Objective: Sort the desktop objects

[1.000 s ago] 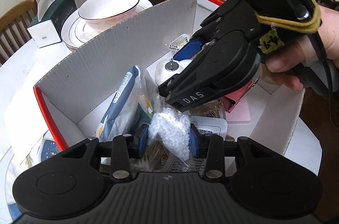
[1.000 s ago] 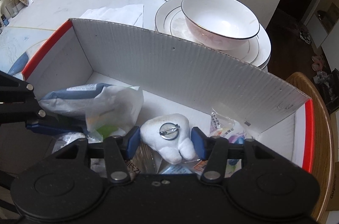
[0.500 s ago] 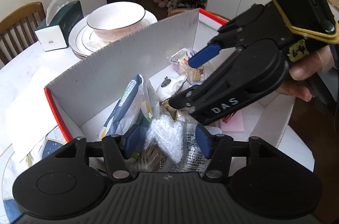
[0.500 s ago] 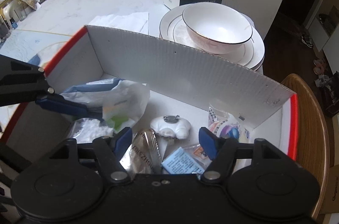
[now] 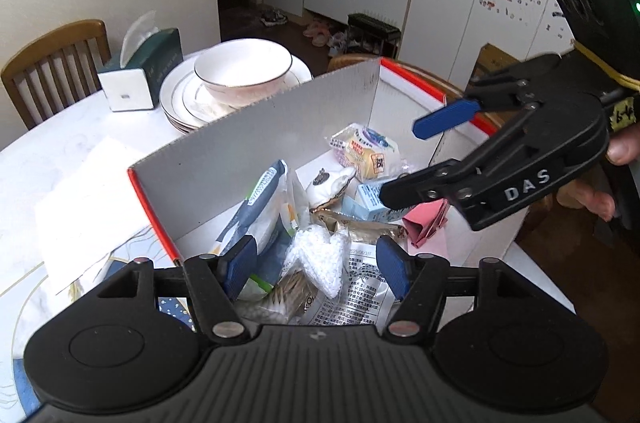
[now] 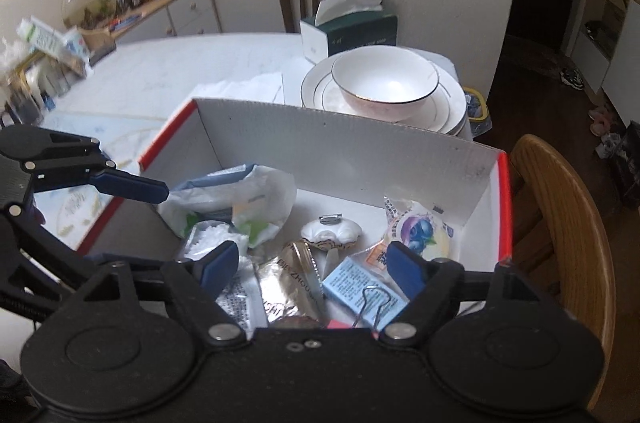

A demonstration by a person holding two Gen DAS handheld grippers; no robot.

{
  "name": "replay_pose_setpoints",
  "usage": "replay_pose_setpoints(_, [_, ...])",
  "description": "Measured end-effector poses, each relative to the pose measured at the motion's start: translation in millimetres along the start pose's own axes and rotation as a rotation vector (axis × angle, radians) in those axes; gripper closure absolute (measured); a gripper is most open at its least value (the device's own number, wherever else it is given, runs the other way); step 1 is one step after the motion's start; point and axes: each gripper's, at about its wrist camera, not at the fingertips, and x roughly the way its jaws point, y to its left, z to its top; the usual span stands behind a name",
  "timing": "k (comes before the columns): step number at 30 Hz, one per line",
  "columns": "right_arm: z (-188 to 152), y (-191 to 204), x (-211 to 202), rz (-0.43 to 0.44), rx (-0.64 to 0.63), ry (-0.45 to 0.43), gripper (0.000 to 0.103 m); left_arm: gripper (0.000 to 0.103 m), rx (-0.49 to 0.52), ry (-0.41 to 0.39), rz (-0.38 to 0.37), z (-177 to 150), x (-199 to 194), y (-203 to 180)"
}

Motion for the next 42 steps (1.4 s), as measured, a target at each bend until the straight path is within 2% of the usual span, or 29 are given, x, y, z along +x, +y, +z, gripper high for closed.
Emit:
replay_pose_setpoints(5, [-9.5,4.3,-17.7,0.004,0.030,-0.072,0.016,0.036,-0.013,-0.064,0.019,-3.6,-17.3,-0.1])
replay_pose_setpoints(6, [-10.9,5.5,-20.6,0.003,0.035,-0.087,0.015,0.028,-0.011,-0.077,0.022,-4.1,-20.9,0.0])
replay_pose_setpoints(7, [-12.3,6.7,-23.5,0.003,0.042,-0.100,0.015,0.024,-0.011,-0.089,0.024,-5.0,-24.2,0.0])
replay_pose_setpoints(9, [-15.8,9.7,-30.0,0.002,0.058,-0.121,0.013,0.022,-0.016,-0.110,0.022,-6.8,-30.5,0.5])
replay_pose_setpoints(25, [-31.3,37.4,-58.5,-0.009,0.114,-0.248,0.003,0.020,-0.073,-0.149,-0.012,-17.5,-58.3,8.3])
replay_pose_setpoints(31, [-40.2,48.8,-66.9,-0.011,0.119,-0.264,0.003,0.013,-0.072,-0.157,-0.017,-21.3,-65.5,7.9])
replay_pose_setpoints(34, [-44.7,54.6,-70.0,-0.012,0.124,-0.267,0.003,0.002,-0.070,-0.159,-0.024,-24.6,-69.0,7.3])
replay_pose_setpoints(42, [-55.1,68.6,-80.8,-0.021,0.151,-0.295,0.003,0.000,-0.064,-0.170,-0.051,-35.5,-82.8,3.4])
